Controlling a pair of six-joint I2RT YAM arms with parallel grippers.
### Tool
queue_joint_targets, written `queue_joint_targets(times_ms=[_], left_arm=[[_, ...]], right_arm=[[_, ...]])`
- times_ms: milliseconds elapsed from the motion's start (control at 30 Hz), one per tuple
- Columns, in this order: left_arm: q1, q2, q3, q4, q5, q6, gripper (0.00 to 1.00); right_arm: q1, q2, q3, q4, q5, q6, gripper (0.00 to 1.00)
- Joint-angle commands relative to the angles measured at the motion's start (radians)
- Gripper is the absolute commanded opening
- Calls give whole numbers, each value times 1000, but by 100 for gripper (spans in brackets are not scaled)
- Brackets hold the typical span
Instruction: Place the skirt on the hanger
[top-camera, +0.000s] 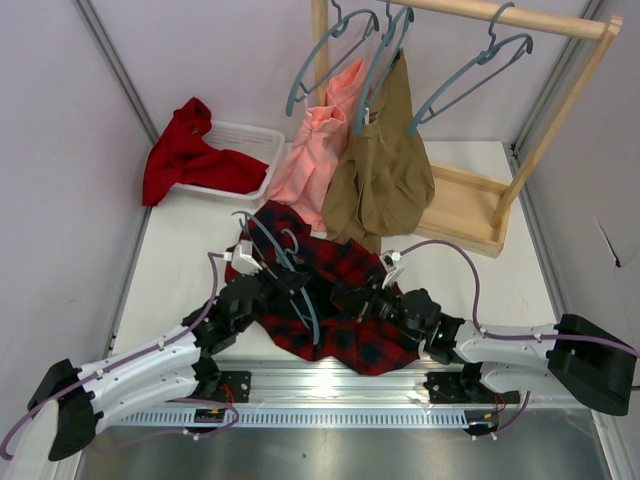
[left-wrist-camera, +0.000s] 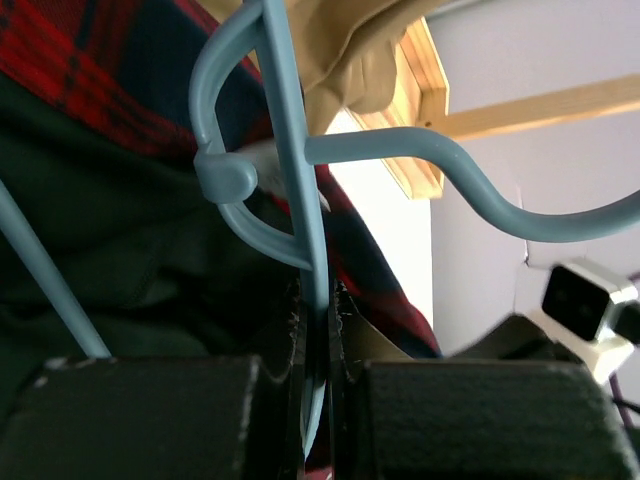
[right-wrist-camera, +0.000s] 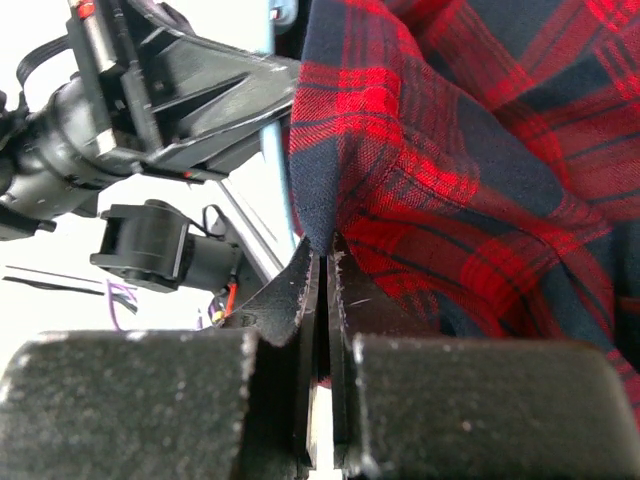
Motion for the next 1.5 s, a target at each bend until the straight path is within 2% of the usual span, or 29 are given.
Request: queue_joint_targets(times_ms=[0,167,333,400,600,733,800,867,1000,1033,1067,1100,1133,1167,1200,1233,1367,1433,1467], left_arm=[[3,-17,-38,95,69,3,0],[0,-122,-139,97,63,-29,0],[-7,-218,-224,83,40,-35,0],[-7,-242,-238,72,28,-35,0],[-7,-248,-299,121,11,-62,0],[-5,-282,-288,68,-14,-47,0],[-7,-323,-299,72,-9,-30,0],[-7,-343,-308,55,-9,-36,0],[-5,-331,-374,121,-16,-70,0],[-5,-321,-385,130,-16,-73,0],[-5,-310,-382,135,-20,-63,0],[-5,-290,-367,105,-26,-63,0],[-5,-281,-360,103,-31,-49,0],[-5,-273,-357,109,-32,-41,0],[-5,-264,-354,108,-37,-38,0],[-5,-259,-354,109,-40,-30,0],[-5,-247,-370,124,-58,-43,0],[-5,-238,-370,140,-62,-40,0],[-5,-233,-370,141,-62,-37,0]], right_arm=[[-29,32,41,108,-11,-6,0],[-75,112,44,147,0,64,0],[-91,164,42,148,110,198,0],[-92,182,54,101,187,274,0],[-48,257,64,159,345,497,0],[-10,284,120,116,434,485,0],[-9,297,116,226,404,409,0],[-19,323,125,277,364,410,0],[-52,409,180,279,192,454,3],[-60,425,194,251,165,482,5],[-69,443,220,169,101,494,16],[-83,443,229,132,73,491,21],[-95,434,232,47,60,459,38],[-97,419,249,-20,58,435,47],[-97,369,268,-108,63,404,52],[-92,336,294,-307,80,372,59],[-60,203,462,-777,297,224,72],[-56,157,556,-1010,348,229,73],[-57,147,579,-1063,350,232,73]])
